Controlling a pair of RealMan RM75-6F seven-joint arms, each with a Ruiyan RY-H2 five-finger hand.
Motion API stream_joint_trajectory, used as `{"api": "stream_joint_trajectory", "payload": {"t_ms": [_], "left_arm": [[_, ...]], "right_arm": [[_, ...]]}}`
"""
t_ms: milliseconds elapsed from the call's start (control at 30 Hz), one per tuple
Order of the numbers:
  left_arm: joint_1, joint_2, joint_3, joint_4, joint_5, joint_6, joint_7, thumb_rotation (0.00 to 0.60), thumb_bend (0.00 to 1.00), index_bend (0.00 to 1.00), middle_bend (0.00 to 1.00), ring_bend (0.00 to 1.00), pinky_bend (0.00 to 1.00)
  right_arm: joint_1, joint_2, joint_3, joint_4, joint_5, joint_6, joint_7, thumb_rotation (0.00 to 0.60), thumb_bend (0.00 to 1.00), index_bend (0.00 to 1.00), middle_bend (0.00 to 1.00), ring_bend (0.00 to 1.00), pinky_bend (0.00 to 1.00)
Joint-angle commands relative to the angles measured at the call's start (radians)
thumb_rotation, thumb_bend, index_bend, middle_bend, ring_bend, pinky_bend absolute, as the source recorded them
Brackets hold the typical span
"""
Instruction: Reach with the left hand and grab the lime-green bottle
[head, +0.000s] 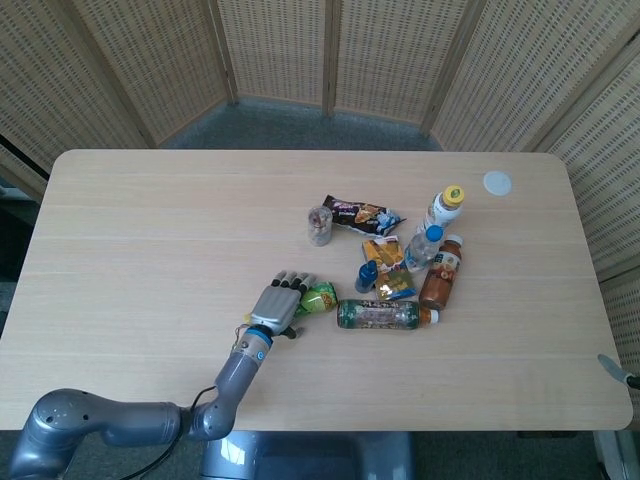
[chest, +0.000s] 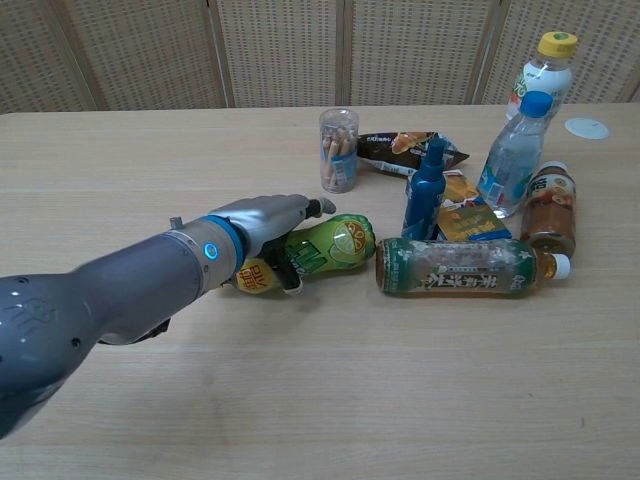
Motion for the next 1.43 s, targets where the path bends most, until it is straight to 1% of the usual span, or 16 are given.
{"api": "stream_joint_trajectory", "payload": {"t_ms": [33,100,133,167,300,367,433,500,600,700,833,1033,1133,1233,1333,1433], "left_arm": [[-0.004,-0.048,-0.01,0.064,0.03,0.025,-0.022,0.6,0.33,0.25,0.2,0.33,0.16],[-0.006,-0.069,-0.012,0.094,0.042,0.029,-0.026,0.6,0.36,0.34,0.28,0.44,0.27],[-0.008,-0.081,-0.013,0.115,0.046,0.031,-0.024,0.6,0.37,0.4,0.33,0.5,0.35],[-0.009,-0.089,-0.013,0.131,0.047,0.031,-0.02,0.6,0.38,0.43,0.37,0.54,0.4],[-0.004,-0.108,-0.016,0.174,0.063,0.041,-0.018,0.6,0.43,0.56,0.49,0.67,0.54],[0.006,-0.106,-0.033,0.176,0.08,0.055,-0.045,0.6,0.44,0.61,0.55,0.71,0.59],[0.017,-0.085,-0.051,0.16,0.11,0.073,-0.078,0.6,0.45,0.64,0.59,0.73,0.61],[0.03,-0.053,-0.068,0.126,0.129,0.085,-0.103,0.6,0.44,0.64,0.61,0.74,0.61],[0.056,0.026,-0.108,0.025,0.141,0.106,-0.133,0.6,0.44,0.64,0.61,0.74,0.61],[0.084,0.133,-0.147,-0.112,0.153,0.132,-0.145,0.6,0.44,0.63,0.61,0.74,0.61],[0.123,0.299,-0.208,-0.313,0.169,0.171,-0.154,0.6,0.44,0.62,0.61,0.74,0.61],[0.164,0.511,-0.306,-0.526,0.186,0.209,-0.17,0.6,0.43,0.61,0.61,0.73,0.61],[0.175,0.598,-0.35,-0.598,0.179,0.221,-0.177,0.6,0.43,0.61,0.6,0.73,0.61],[0.184,0.66,-0.387,-0.648,0.174,0.237,-0.196,0.6,0.43,0.61,0.6,0.73,0.6],[0.186,0.699,-0.399,-0.679,0.164,0.245,-0.209,0.6,0.43,0.61,0.59,0.73,0.6],[0.184,0.72,-0.389,-0.697,0.16,0.248,-0.217,0.6,0.43,0.61,0.59,0.72,0.6]], "right_arm": [[-0.008,0.004,-0.001,-0.001,0.001,0.007,0.014,0.503,0.02,0.0,0.0,0.0,0.0],[-0.011,0.006,-0.002,-0.003,0.003,0.008,0.021,0.504,0.02,0.0,0.0,0.0,0.0],[-0.013,0.007,-0.002,-0.005,0.004,0.009,0.027,0.506,0.02,0.0,0.0,0.0,0.0],[-0.015,0.008,-0.002,-0.007,0.004,0.009,0.03,0.504,0.02,0.0,0.0,0.0,0.0],[-0.02,0.013,-0.001,-0.011,0.003,0.014,0.038,0.503,0.02,0.0,0.0,0.0,0.0],[-0.021,0.016,0.001,-0.012,0.004,0.017,0.038,0.503,0.01,0.0,0.0,0.0,0.0],[-0.02,0.016,0.002,-0.014,0.003,0.016,0.038,0.502,0.02,0.0,0.0,0.0,0.0],[-0.018,0.014,0.002,-0.013,0.002,0.013,0.037,0.503,0.02,0.0,0.0,0.0,0.0],[-0.013,0.005,0.004,-0.011,0.0,0.005,0.035,0.498,0.02,0.0,0.0,0.0,0.0],[-0.007,-0.007,0.004,-0.006,-0.005,-0.003,0.031,0.502,0.02,0.0,0.0,0.0,0.0],[0.001,-0.025,0.004,0.004,-0.01,-0.014,0.026,0.506,0.02,0.0,0.0,0.0,0.0],[0.015,-0.053,0.007,0.016,-0.013,-0.031,0.015,0.508,0.01,0.0,0.0,0.0,0.0],[0.022,-0.064,0.009,0.019,-0.01,-0.041,0.008,0.502,0.01,0.0,0.0,0.0,0.0],[0.028,-0.076,0.01,0.022,-0.008,-0.049,0.003,0.504,0.02,0.0,0.0,0.0,0.0],[0.034,-0.084,0.012,0.022,-0.005,-0.058,-0.002,0.501,0.02,0.0,0.0,0.0,0.0],[0.04,-0.085,0.013,0.021,-0.005,-0.066,-0.008,0.506,0.02,0.0,0.0,0.0,0.0]]}}
